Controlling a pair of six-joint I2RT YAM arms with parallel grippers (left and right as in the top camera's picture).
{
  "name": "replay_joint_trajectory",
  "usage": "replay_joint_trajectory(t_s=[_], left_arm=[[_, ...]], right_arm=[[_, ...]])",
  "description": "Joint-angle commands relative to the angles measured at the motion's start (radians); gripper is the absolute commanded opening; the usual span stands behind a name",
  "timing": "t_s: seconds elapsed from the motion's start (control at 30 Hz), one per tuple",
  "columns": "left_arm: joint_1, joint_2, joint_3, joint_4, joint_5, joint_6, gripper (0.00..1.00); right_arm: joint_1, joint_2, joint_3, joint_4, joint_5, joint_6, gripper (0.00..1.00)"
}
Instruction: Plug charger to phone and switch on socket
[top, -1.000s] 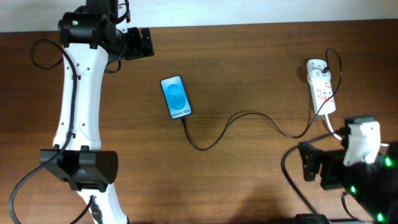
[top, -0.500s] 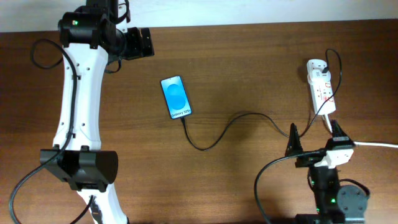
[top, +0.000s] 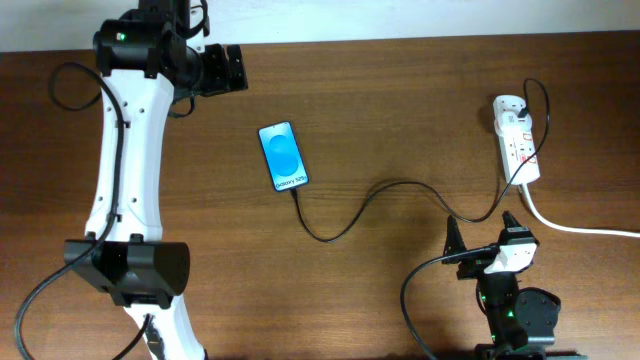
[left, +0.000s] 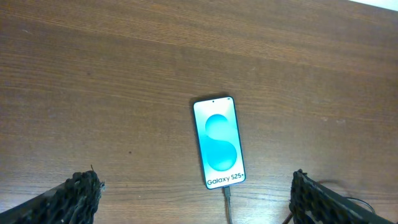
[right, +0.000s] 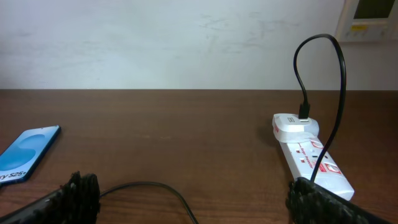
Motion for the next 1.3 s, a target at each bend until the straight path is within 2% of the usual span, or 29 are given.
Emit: replay_joint_trajectory(t_s=[0.0, 0.37, 0.43, 0.5, 0.53, 0.63, 0.7, 0.77, 0.9, 0.97, 1.07, 1.27], left_arm=[[0.003, 0.003, -0.002, -0.001, -0.007, 0.005, 0.99], [0.002, 0.003, -0.002, -0.005, -0.013, 0.006, 0.99], [0.002, -0.063, -0.068, 0.079, -0.019, 0.018, 0.99], [0.003, -0.229, -0.288, 0.280, -0.018, 0.085, 0.99], [0.003, -0.364, -0.476, 0.427, -0.014, 0.158, 0.99], [0.005, -0.642, -0.858, 0.689, -0.014, 0.317, 0.99], [0.042, -0.857, -1.146, 0.868, 0.001, 0.358, 0.99], [0.061, -0.989, -1.331, 1.003, 0.001, 0.386, 0.99], [0.093, -1.397, -1.847, 1.340, 0.000, 0.462, 0.99], [0.093, -1.592, -2.030, 1.387, -0.008, 0.484, 0.99], [0.093, -1.816, -2.204, 1.388, -0.008, 0.499, 0.99], [0.093, -1.972, -2.309, 1.380, -0.008, 0.499, 0.99]], right_arm=[[0.005, -0.010, -0.005, -0.005, -0.006, 0.005, 0.99], [0.005, -0.010, -0.005, -0.005, -0.006, 0.005, 0.98], [0.005, -0.010, -0.005, -0.005, -0.006, 0.005, 0.98], [0.005, -0.010, -0.005, -0.005, -0.006, 0.005, 0.99], [0.005, -0.010, -0.005, -0.005, -0.006, 0.005, 0.98], [0.005, -0.010, -0.005, -0.005, -0.006, 0.005, 0.99], [0.005, -0.010, -0.005, -0.005, -0.006, 0.005, 0.99], [0.005, -0.010, -0.005, -0.005, -0.006, 0.005, 0.98], [0.005, -0.010, -0.005, -0.005, -0.006, 0.005, 0.98], [0.005, -0.010, -0.005, -0.005, -0.006, 0.005, 0.98], [0.005, -0.010, -0.005, -0.005, -0.006, 0.005, 0.98], [0.005, -0.010, -0.005, -0.005, -0.006, 0.005, 0.99]])
